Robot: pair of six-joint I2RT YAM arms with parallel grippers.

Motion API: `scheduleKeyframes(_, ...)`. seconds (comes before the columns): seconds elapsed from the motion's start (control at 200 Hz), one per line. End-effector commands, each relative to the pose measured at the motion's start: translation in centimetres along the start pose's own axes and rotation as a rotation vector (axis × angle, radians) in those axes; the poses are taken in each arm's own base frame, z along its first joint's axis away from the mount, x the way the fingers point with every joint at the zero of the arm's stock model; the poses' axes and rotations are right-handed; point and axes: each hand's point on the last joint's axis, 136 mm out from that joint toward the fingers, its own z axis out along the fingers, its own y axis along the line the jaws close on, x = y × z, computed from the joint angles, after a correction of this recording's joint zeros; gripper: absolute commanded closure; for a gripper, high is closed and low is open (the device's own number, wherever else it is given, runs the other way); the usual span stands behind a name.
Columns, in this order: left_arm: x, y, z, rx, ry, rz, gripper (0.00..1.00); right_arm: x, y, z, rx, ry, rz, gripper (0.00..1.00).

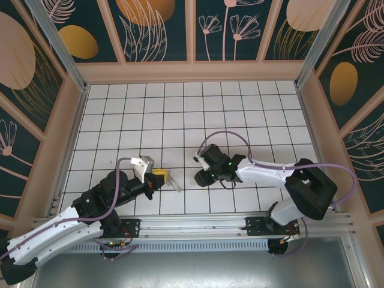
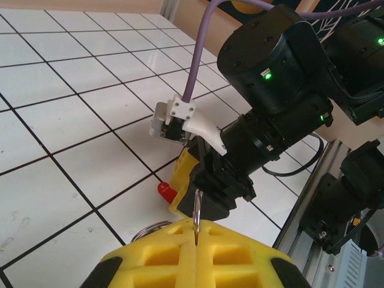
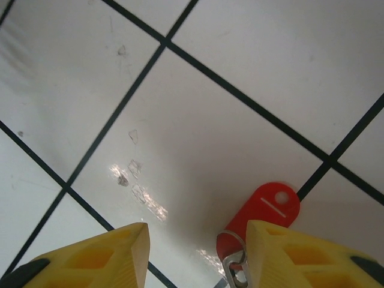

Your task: Put the keys on the keyring

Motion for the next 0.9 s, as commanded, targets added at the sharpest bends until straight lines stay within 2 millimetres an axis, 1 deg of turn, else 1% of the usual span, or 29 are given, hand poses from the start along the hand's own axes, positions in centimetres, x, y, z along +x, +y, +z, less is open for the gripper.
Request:
scheduleKeyframes(0.0,-0.4,-0.5,0.0,0.03,-0.034,-0.028,1.0,0.3,-0.6,0.0,0.034,0.037,-0.016,0.54)
scheduleKeyframes(0.16,-0.4,-0.5,0.1,0.03,-0.033,-0.025,1.0,0.4,-1.0,0.0,0.058,0.039,-0.017,0.55)
scheduleKeyframes(0.36,-0.8,-0.4,0.0,0.02,-0.045,-0.02,1.0,0.7,-0.9,0.8,0.048,0.058,-0.018,0.59)
scheduleKeyframes(0.48,-0.9,-0.4,-0.1,0.019,-0.051,-0.019,1.0,0.9,-1.2,1.2,0.061,0.073,-0.024,0.64)
scheduleKeyframes(0.696,-0.9,-0.4,-0.1,0.021,-0.049,-0.018,1.0,0.7,-1.4,1.2,0.08,0.079,-0.032,0.73)
scheduleKeyframes(0.891,-0.8,-0.5,0.0,0.022,-0.042,-0.014,1.0,0.9,-1.4,0.8,0.091,0.088,-0.03,0.75)
